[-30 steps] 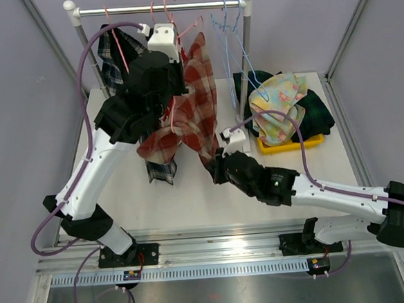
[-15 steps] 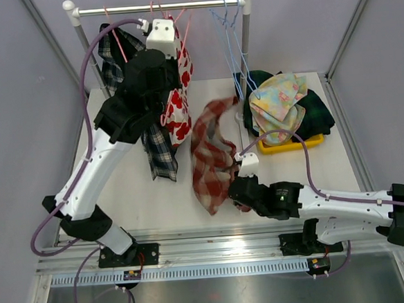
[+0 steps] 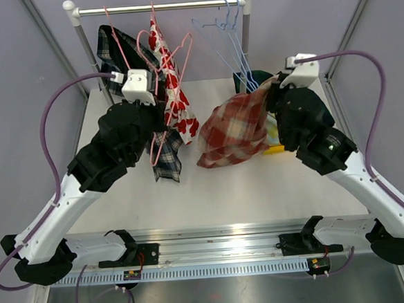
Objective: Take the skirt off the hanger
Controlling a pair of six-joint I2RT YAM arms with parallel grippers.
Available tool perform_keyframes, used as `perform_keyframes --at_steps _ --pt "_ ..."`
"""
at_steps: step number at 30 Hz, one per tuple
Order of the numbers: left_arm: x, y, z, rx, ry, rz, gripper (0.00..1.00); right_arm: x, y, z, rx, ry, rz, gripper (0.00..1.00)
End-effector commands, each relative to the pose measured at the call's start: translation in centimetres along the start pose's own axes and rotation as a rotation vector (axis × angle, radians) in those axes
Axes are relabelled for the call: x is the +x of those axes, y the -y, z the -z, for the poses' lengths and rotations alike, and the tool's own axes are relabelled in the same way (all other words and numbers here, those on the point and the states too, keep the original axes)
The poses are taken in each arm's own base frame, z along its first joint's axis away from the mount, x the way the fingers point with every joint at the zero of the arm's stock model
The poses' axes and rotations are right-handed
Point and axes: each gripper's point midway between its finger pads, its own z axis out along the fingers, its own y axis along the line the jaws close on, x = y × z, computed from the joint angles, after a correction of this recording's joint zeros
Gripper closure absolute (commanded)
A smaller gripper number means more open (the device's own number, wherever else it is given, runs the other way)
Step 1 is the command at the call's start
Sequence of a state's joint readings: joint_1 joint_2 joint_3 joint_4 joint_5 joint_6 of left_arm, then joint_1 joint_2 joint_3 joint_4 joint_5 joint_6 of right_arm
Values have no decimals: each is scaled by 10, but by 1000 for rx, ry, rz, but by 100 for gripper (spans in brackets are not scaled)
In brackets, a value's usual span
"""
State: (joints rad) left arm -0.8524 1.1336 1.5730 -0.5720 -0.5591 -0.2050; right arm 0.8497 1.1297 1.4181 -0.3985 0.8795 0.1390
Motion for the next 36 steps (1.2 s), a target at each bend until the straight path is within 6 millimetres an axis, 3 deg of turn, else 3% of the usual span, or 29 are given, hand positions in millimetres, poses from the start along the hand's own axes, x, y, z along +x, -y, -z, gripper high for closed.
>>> perform_keyframes --at_steps 1,6,7,12,17,21,24,25,27,28,30,31,32,33,34,35,36 --pt "4 14 -4 56 14 43 100 -85 47 -10 145 193 20 100" --pt "13 17 -7 66 10 52 100 -121 72 -53 228 237 -30 100" --pt "14 19 -9 74 7 53 100 -131 83 -69 252 251 -53 100" --pt "15 24 -15 76 -1 38 100 -141 112 -117 312 264 -88 100" --pt "10 28 -27 56 -1 10 100 -123 128 -173 318 239 -108 100" --pt "-5 30 -36 28 24 12 100 -99 134 -196 301 200 -124 100" --pt "-6 30 -52 -26 22 -16 100 -57 136 -207 310 116 -118 100" --pt "-22 28 -51 -48 50 -6 100 -29 140 -210 326 61 -119 100" --pt "-22 33 -67 -75 42 -34 100 4 144 -212 337 -1 -126 100" --pt "-42 31 -67 -97 75 -21 100 40 148 -211 349 -67 -126 100" --pt "-39 37 -91 -123 55 -52 100 73 155 -205 383 -132 -129 100" --pt "-36 38 -100 -142 36 -73 100 100 163 -196 425 -175 -152 100" --pt "-64 38 -97 -145 87 -46 100 113 167 -191 444 -197 -166 100" --pt "-50 42 -118 -160 57 -74 100 123 170 -185 452 -210 -185 100" --pt "-55 43 -123 -159 59 -77 100 144 168 -175 433 -249 -202 100" --pt "-75 44 -122 -151 99 -51 100 151 166 -172 419 -260 -215 100" --pt "-75 42 -130 -159 99 -54 100 160 159 -169 385 -284 -239 78"
